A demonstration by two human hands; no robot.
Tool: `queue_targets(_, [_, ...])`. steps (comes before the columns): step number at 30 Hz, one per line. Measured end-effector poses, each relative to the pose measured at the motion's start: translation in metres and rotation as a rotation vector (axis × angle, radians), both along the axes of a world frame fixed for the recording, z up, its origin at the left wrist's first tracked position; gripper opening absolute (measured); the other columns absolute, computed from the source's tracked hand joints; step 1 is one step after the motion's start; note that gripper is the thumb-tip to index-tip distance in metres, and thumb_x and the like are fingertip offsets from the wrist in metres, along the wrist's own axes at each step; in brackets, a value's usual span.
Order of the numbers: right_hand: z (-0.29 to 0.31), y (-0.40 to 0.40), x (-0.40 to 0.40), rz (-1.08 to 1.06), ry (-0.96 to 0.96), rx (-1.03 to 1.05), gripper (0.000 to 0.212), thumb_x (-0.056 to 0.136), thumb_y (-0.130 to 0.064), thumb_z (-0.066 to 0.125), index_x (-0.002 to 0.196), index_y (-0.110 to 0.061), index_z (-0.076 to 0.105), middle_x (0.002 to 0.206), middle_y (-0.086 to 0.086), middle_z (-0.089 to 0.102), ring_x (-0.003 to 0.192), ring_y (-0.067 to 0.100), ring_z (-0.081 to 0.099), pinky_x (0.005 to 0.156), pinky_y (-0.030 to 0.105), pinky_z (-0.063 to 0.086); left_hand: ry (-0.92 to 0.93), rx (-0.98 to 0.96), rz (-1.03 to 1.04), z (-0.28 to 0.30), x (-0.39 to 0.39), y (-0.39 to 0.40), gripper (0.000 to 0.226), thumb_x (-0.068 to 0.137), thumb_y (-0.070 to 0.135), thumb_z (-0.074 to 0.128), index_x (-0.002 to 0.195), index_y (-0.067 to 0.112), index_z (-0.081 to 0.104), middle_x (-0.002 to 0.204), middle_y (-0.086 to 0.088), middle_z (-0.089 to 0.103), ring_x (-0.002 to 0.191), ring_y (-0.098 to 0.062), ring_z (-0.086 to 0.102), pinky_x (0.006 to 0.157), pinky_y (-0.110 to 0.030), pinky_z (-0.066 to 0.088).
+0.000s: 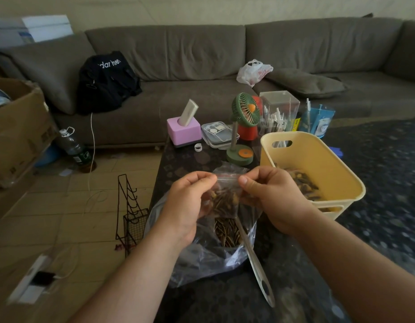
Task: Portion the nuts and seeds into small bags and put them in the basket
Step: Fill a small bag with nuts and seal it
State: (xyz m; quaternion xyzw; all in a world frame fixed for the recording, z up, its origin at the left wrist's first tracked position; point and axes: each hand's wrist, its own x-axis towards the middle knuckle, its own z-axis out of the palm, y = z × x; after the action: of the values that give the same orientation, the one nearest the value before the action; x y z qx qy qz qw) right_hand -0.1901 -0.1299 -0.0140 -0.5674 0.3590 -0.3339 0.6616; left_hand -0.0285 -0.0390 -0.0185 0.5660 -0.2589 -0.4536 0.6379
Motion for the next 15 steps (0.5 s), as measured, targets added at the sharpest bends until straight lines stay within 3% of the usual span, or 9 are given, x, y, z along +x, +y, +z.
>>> queue_targets(2, [0.001,0.003,0.004,-0.027,-0.047,0.067,0.015,0.098,-0.009,0.067,0.084,-0.005,0.064,0.075,0.009,0.073,0.074,0.022,0.073,0.073,0.039,0.063,0.102,0.020,-0.071,0.000,-0.004,0.000,0.010,0.103,0.026,0.065,0.104,0.020,0.073,0.103,-0.010,0.076,0.095,-0.027,0.072,0.077,-0.042,0.059])
queue_targets(4, [0.001,0.006,0.008,-0.082,-0.128,0.122,0.015,0.101,-0.010,0.063,0.087,-0.005,0.061,0.076,0.010,0.074,0.073,0.020,0.074,0.067,0.034,0.063,0.170,0.052,-0.162,-0.002,-0.008,0.001,0.033,0.094,0.032,0.073,0.124,0.020,0.067,0.113,-0.011,0.077,0.100,-0.026,0.075,0.078,-0.042,0.062])
queue_targets(6, [0.001,0.007,0.012,-0.135,-0.207,0.164,0.012,0.103,-0.010,0.061,0.094,-0.003,0.060,0.086,0.015,0.075,0.081,0.024,0.076,0.070,0.034,0.064,0.217,0.050,-0.193,-0.005,-0.009,0.001,0.056,0.081,0.021,0.081,0.134,0.017,0.063,0.119,-0.011,0.078,0.104,-0.026,0.076,0.078,-0.040,0.063])
queue_targets(9, [-0.002,0.005,0.011,-0.171,-0.209,0.163,0.009,0.105,-0.011,0.060,0.099,-0.004,0.060,0.091,0.017,0.073,0.086,0.025,0.075,0.078,0.036,0.065,0.284,-0.001,-0.083,-0.005,-0.004,0.000,0.046,0.088,0.006,0.076,0.132,0.012,0.064,0.121,-0.015,0.078,0.102,-0.027,0.079,0.078,-0.037,0.064])
queue_targets(13, [-0.008,0.004,0.007,-0.098,-0.065,0.075,0.011,0.101,-0.005,0.061,0.093,-0.012,0.064,0.087,0.012,0.071,0.084,0.026,0.072,0.082,0.043,0.060,0.332,-0.065,-0.025,0.001,0.002,-0.002,0.018,0.099,0.006,0.068,0.116,0.010,0.072,0.106,-0.013,0.080,0.090,-0.020,0.078,0.084,-0.036,0.062])
queue_targets(15, [-0.008,0.005,0.006,-0.070,-0.046,0.052,0.012,0.100,-0.005,0.059,0.102,-0.013,0.066,0.093,0.011,0.074,0.087,0.028,0.072,0.085,0.047,0.059,0.321,-0.075,-0.045,0.002,0.003,-0.002,0.014,0.100,0.007,0.066,0.109,0.012,0.076,0.103,-0.011,0.081,0.087,-0.018,0.078,0.080,-0.033,0.062])
